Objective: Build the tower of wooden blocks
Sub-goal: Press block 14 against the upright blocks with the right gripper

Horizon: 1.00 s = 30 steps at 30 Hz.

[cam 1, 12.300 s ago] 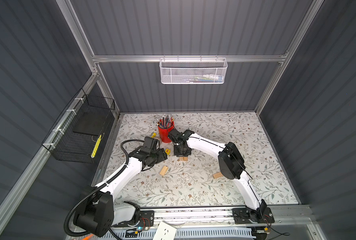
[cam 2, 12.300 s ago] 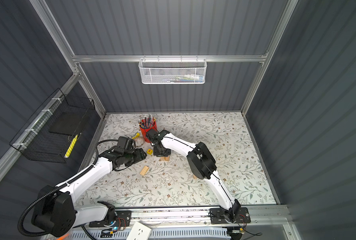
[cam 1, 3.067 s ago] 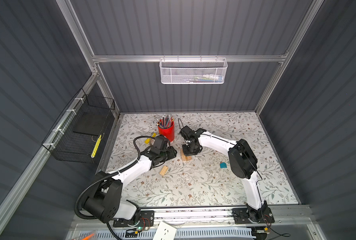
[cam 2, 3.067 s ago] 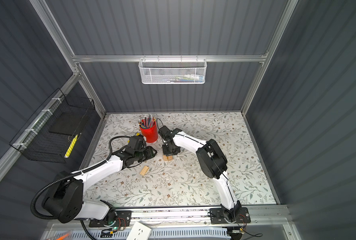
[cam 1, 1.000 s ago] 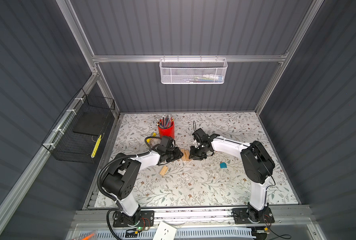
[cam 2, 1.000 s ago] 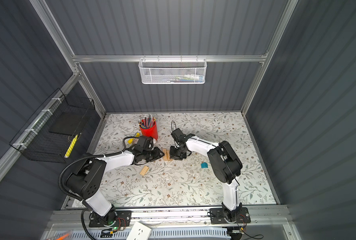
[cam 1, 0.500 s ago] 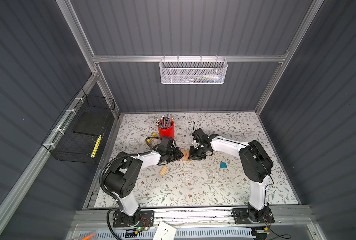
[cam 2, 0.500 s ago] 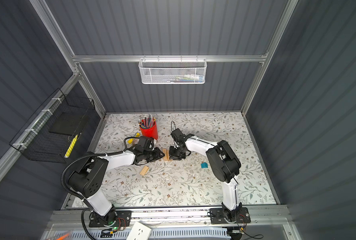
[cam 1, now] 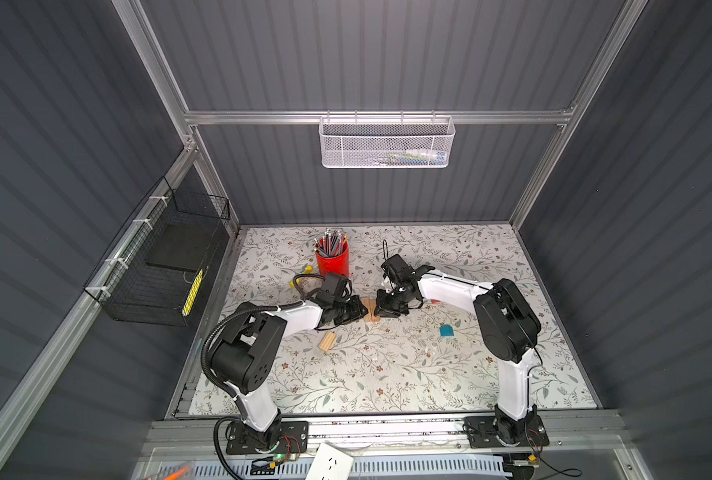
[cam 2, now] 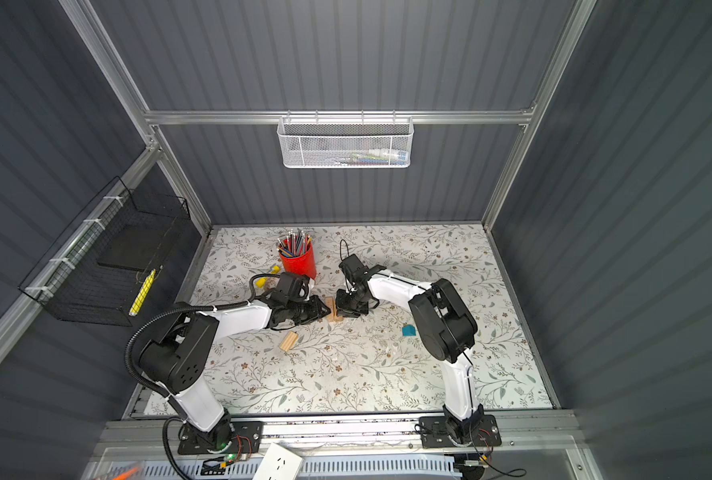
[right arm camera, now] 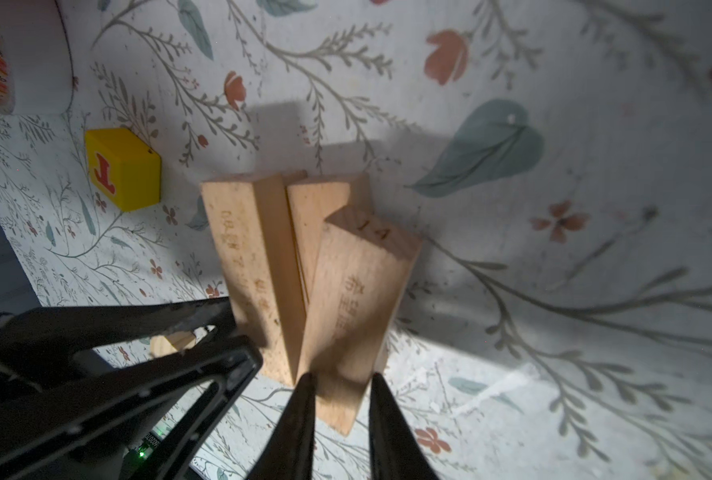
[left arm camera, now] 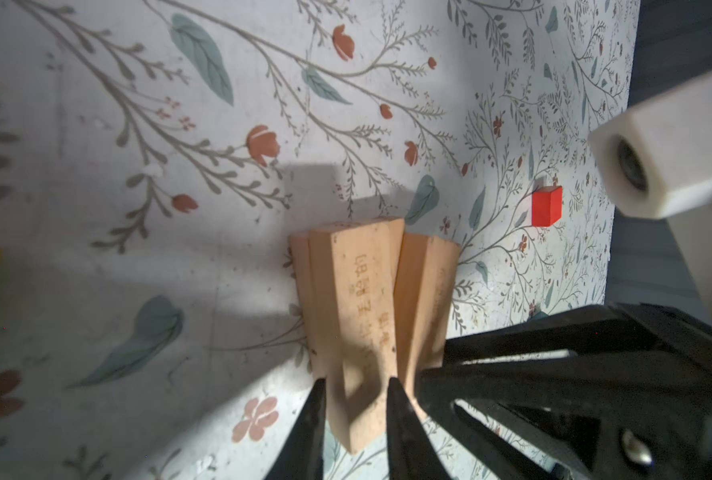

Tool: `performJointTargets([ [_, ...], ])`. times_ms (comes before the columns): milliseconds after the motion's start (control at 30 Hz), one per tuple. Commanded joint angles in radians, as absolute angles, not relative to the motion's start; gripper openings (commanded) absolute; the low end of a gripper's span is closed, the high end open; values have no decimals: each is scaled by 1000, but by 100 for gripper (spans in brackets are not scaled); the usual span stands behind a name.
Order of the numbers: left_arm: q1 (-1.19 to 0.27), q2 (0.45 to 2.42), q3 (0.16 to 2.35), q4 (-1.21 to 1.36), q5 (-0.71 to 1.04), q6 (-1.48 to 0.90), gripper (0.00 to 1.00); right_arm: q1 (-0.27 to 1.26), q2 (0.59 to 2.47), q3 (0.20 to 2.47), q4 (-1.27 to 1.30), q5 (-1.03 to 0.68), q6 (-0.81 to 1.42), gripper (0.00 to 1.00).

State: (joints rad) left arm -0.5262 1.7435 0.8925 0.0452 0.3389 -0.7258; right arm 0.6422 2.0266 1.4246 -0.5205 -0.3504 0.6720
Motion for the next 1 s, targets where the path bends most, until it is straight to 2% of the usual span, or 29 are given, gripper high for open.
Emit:
performJointTargets([
  [0, -518, 1758, 919, 22, 359, -701, 26, 640, 2054, 1467, -569, -300, 637, 25],
  [267, -518, 1756, 925, 21, 355, -697, 26, 632, 2036, 1471, -587, -275, 611, 30],
  [967, -518, 1779, 937, 11, 362, -684, 25, 605, 2090, 1537, -586, -309, 612, 28],
])
